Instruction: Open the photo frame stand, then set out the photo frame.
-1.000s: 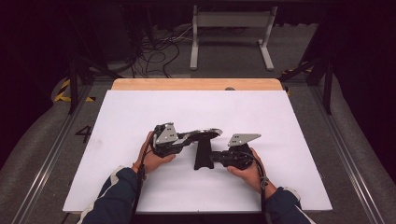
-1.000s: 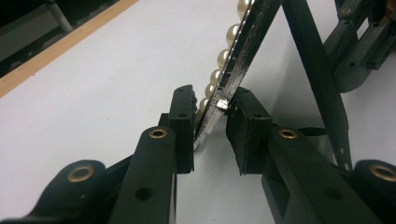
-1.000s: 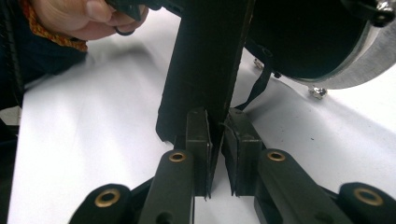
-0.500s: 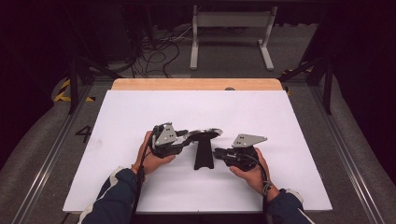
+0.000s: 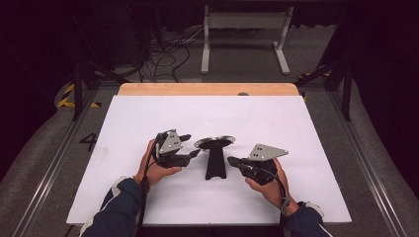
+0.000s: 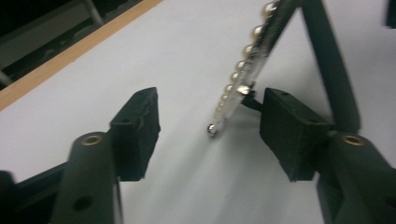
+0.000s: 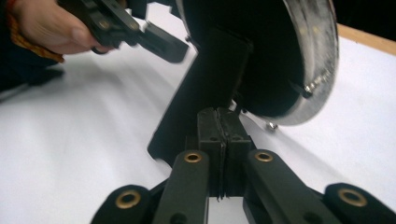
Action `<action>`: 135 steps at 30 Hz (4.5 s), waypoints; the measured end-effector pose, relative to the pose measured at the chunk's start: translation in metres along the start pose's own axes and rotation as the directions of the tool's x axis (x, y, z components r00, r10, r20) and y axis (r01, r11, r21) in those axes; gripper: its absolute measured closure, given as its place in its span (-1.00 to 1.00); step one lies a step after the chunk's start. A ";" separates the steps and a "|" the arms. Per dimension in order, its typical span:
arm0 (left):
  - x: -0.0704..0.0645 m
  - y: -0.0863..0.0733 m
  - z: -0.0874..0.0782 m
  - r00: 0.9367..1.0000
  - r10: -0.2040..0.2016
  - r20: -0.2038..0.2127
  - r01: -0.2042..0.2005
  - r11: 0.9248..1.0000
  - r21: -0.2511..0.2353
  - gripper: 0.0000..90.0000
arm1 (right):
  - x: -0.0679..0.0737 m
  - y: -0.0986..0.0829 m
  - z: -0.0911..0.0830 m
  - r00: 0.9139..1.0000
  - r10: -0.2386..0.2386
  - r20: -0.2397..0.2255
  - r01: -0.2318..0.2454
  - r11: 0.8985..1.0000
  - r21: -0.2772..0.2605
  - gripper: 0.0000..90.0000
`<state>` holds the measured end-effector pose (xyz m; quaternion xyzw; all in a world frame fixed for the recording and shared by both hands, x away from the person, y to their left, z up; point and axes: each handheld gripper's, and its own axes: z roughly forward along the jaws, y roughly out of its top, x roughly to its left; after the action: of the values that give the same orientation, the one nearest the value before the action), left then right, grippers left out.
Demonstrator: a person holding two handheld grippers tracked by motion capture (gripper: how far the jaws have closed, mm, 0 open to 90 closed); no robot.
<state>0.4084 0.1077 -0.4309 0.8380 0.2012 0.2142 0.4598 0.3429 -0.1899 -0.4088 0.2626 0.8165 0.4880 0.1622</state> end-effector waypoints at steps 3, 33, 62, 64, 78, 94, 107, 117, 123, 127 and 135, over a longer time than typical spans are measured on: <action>0.002 -0.003 0.010 1.000 -0.017 0.009 0.017 0.999 0.027 -0.28 | 0.008 0.003 0.003 1.000 -0.018 0.009 0.018 1.000 -0.008 1.00; -0.013 -0.002 0.034 0.997 0.054 0.056 -0.058 0.997 0.056 0.69 | 0.065 -0.012 0.079 0.980 0.034 0.197 -0.048 0.997 0.063 1.00; -0.013 -0.003 0.030 0.997 0.050 0.063 -0.054 0.997 0.061 0.74 | 0.058 -0.014 0.074 0.981 0.040 0.189 -0.054 0.996 0.070 1.00; -0.013 -0.003 0.030 0.997 0.042 0.066 -0.046 0.997 0.058 0.74 | 0.058 -0.014 0.074 0.981 0.041 0.188 -0.055 0.996 0.071 1.00; -0.014 -0.003 0.028 0.996 0.053 0.072 -0.058 0.996 0.066 0.75 | 0.056 -0.015 0.072 0.982 0.080 0.169 -0.094 0.993 0.071 1.00; -0.021 -0.001 0.023 0.992 0.108 0.067 -0.114 0.990 0.086 0.77 | 0.054 -0.017 0.065 0.982 0.080 0.173 -0.096 0.992 0.083 1.00; -0.024 0.000 0.022 0.988 0.129 0.079 -0.136 0.987 0.087 0.75 | 0.038 -0.020 0.057 0.976 0.108 0.191 -0.125 0.989 0.079 1.00; -0.028 0.002 0.022 0.984 0.157 0.087 -0.164 0.983 0.087 0.73 | 0.029 -0.023 0.054 0.975 0.108 0.196 -0.123 0.990 0.067 1.00; -0.031 0.004 0.022 0.982 0.169 0.083 -0.176 0.980 0.094 0.72 | 0.025 -0.023 0.052 0.977 0.098 0.189 -0.114 0.991 0.077 1.00; -0.033 0.005 0.022 0.980 0.183 0.083 -0.190 0.977 0.095 0.72 | 0.022 -0.023 0.050 0.977 0.098 0.187 -0.116 0.990 0.084 1.00; -0.036 0.006 0.022 0.978 0.186 0.094 -0.195 0.976 0.096 0.69 | 0.017 -0.023 0.047 0.979 0.098 0.178 -0.118 0.987 0.108 1.00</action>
<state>0.3917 0.0704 -0.4429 0.8846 0.1111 0.2111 0.4008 0.3474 -0.1559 -0.4516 0.3570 0.8111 0.4226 0.1896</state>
